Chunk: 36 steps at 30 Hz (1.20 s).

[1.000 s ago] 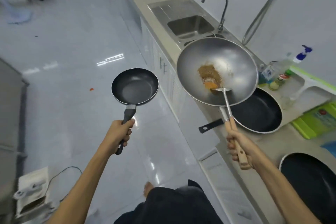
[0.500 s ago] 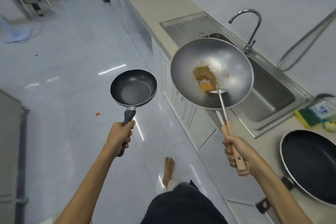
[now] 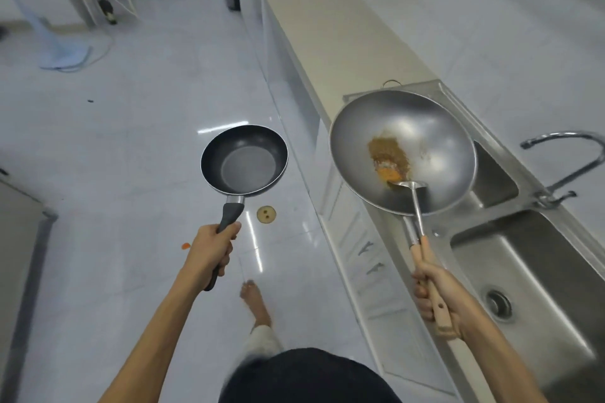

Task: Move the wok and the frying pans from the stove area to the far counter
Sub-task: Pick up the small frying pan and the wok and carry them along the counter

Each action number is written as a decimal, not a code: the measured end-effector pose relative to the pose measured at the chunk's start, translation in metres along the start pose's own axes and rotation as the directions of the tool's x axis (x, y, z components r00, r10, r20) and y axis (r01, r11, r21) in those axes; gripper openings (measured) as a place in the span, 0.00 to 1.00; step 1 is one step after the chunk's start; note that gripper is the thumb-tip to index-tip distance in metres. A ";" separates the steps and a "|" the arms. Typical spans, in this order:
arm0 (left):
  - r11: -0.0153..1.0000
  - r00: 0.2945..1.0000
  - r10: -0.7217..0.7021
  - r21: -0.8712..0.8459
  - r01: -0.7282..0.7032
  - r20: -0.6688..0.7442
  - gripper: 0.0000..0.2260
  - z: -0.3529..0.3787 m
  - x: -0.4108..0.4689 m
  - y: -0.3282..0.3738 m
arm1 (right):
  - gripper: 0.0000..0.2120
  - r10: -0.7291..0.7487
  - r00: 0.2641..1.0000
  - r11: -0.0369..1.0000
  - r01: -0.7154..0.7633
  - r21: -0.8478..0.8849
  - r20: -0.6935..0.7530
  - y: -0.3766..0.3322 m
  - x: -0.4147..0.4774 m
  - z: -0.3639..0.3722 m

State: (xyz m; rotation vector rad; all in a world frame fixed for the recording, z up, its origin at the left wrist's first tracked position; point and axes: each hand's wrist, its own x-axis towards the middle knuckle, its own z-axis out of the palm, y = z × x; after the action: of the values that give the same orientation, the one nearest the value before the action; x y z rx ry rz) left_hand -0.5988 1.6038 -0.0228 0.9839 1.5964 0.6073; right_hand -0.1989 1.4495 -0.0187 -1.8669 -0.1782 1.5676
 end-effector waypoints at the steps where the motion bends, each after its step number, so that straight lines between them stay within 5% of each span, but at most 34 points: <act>1: 1.000 1.000 -0.004 0.006 0.004 -0.001 0.13 -0.006 0.023 0.010 | 0.12 -0.003 1.000 1.000 0.003 -0.007 -0.010 -0.017 0.014 0.012; 17: 0.968 0.989 0.056 0.234 -0.088 0.139 0.12 -0.087 0.353 0.219 | 0.10 0.045 0.998 0.949 -0.032 0.315 -0.036 -0.234 0.166 0.221; 36: 0.916 0.868 0.113 0.288 -0.280 0.483 0.11 0.121 0.604 0.420 | 0.07 0.163 0.940 0.843 0.025 0.538 -0.298 -0.380 0.324 0.190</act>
State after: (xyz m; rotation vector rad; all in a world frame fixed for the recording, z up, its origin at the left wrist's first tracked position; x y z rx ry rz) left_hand -0.3921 2.3199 -0.0366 1.4551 1.2003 0.1951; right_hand -0.1674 1.9800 -0.0740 -1.6541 0.4487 1.1550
